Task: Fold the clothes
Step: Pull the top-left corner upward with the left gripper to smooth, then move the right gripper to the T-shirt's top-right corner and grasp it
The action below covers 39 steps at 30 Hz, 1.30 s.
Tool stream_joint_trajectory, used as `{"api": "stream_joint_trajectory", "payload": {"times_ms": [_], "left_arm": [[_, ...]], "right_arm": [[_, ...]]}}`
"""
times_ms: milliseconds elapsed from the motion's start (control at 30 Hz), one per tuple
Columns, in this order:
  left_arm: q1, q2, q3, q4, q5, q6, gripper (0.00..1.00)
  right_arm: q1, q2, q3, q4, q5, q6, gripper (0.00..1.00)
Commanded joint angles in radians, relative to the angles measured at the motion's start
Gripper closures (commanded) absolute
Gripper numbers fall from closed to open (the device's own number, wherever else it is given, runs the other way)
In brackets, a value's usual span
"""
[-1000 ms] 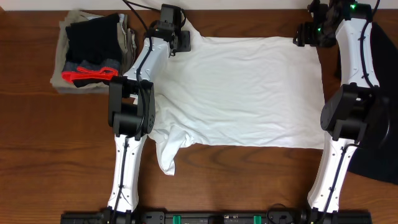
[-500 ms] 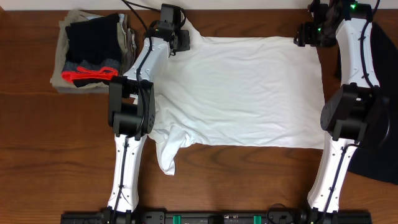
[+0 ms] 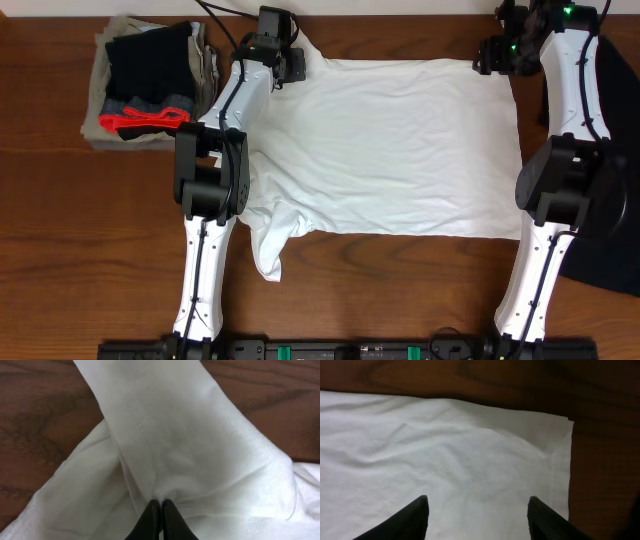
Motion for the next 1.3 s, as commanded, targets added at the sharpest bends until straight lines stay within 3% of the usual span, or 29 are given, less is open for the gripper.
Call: {"api": "stream_joint_trajectory", "payload": {"times_ms": [0,367,567,867,1267], "left_arm": [[0.001,-0.053,0.007,-0.016,-0.001,-0.003,0.94],[-0.007,-0.247,0.007,-0.107,-0.001,-0.003,0.94],[-0.033,-0.258,0.007,-0.142,-0.001,-0.003,0.94],[-0.062,-0.258,0.007,-0.151,-0.002,-0.002,0.94],[-0.062,-0.258,0.007,-0.156,-0.002,-0.002,0.94]], "right_arm": [[0.008,-0.023,0.013,0.003,0.0,-0.014,0.41],[0.008,-0.022,0.008,0.05,0.0,-0.003,0.43],[0.006,-0.022,-0.003,0.114,0.004,-0.001,0.49],[0.006,-0.022,-0.134,0.261,0.05,0.021,0.49],[-0.015,-0.022,-0.367,0.522,0.09,0.235,0.48]]}}
